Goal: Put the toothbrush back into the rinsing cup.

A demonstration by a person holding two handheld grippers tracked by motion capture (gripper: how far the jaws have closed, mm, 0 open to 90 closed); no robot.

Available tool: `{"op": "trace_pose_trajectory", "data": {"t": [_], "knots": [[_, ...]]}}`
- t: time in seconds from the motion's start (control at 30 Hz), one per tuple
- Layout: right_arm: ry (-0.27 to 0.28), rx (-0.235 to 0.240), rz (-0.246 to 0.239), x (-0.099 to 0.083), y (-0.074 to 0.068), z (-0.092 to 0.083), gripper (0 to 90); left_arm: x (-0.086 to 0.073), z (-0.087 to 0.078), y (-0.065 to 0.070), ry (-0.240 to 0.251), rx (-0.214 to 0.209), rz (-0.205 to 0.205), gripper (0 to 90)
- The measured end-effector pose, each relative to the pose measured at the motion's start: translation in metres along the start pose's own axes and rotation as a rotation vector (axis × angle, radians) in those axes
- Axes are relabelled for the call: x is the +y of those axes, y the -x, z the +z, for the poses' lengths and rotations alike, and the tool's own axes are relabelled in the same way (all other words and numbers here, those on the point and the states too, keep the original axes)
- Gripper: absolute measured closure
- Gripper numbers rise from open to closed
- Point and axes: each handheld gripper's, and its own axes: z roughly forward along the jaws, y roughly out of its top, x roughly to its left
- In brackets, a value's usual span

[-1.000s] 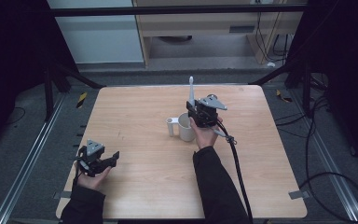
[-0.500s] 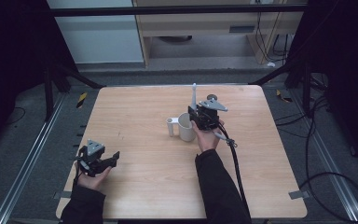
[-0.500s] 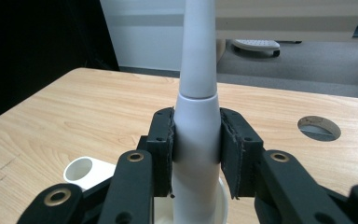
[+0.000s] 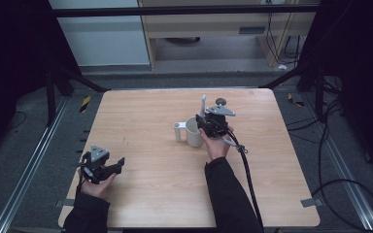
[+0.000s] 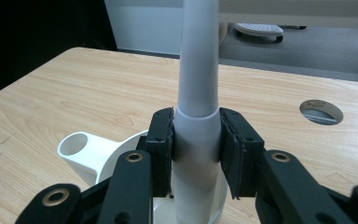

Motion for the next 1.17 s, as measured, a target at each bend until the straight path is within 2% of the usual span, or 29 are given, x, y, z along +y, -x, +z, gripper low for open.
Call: {"op": "trace_pose_trajectory", "data": {"t": [0.07,0.2,0.27,0.3,0.33,0.37,0.4,0.47,0.5,0.53,0.77,0.87,0.97,1.0,1.13,1.17], "knots": [[0.015,-0.002,-0.005,0.0,0.0,-0.001,62.7,0.0,0.0,0.0,0.0,0.0,0.0,34.4],[0.018,-0.004,-0.019,-0.004,0.001,-0.004,50.7,0.0,0.0,0.0,0.0,-0.001,0.001,34.4],[0.018,-0.003,-0.022,-0.004,0.0,-0.005,48.9,0.0,0.0,0.0,0.0,-0.001,0.0,34.4],[0.014,0.008,-0.027,-0.005,0.0,-0.006,41.3,0.0,0.0,0.0,-0.001,0.0,0.001,34.4],[0.014,0.008,-0.027,-0.005,0.0,-0.006,41.3,0.0,0.0,0.0,0.0,0.0,-0.001,34.4],[-0.007,0.02,-0.045,-0.005,-0.002,-0.009,36.5,0.0,0.0,0.0,-0.001,0.0,-0.001,34.4],[-0.007,0.02,-0.045,-0.005,-0.002,-0.009,36.5,0.0,0.0,0.0,-0.001,0.0,-0.001,34.4],[-0.02,0.035,-0.069,-0.005,-0.004,-0.011,30.6,0.0,0.0,0.0,-0.002,0.0,-0.001,34.4],[-0.042,0.056,-0.09,-0.005,-0.007,-0.016,23.0,0.0,0.0,0.0,-0.002,0.001,-0.002,34.3],[-0.053,0.06,-0.097,-0.005,-0.009,-0.018,20.6,0.0,0.0,0.0,-0.001,0.001,-0.002,34.4],[-0.048,0.057,-0.111,-0.009,-0.011,-0.038,15.5,-0.001,0.0,0.0,-0.002,0.002,-0.002,34.3],[-0.06,0.07,-0.126,-0.009,-0.009,-0.053,14.2,-0.001,0.0,0.001,-0.004,0.001,0.0,34.2],[-0.068,0.09,-0.12,-0.013,-0.002,-0.067,13.3,-0.001,0.0,0.001,-0.006,0.002,0.0,34.0],[-0.068,0.09,-0.12,-0.013,-0.002,-0.067,13.3,-0.001,0.0,0.001,-0.006,0.002,0.0,33.9],[-0.081,0.113,-0.116,-0.023,0.011,-0.087,12.4,-0.001,0.0,0.0,-0.006,0.006,-0.001,33.7],[-0.081,0.113,-0.116,-0.023,0.011,-0.087,12.4,-0.001,0.0,0.0,-0.006,0.006,-0.001,33.7]]}}
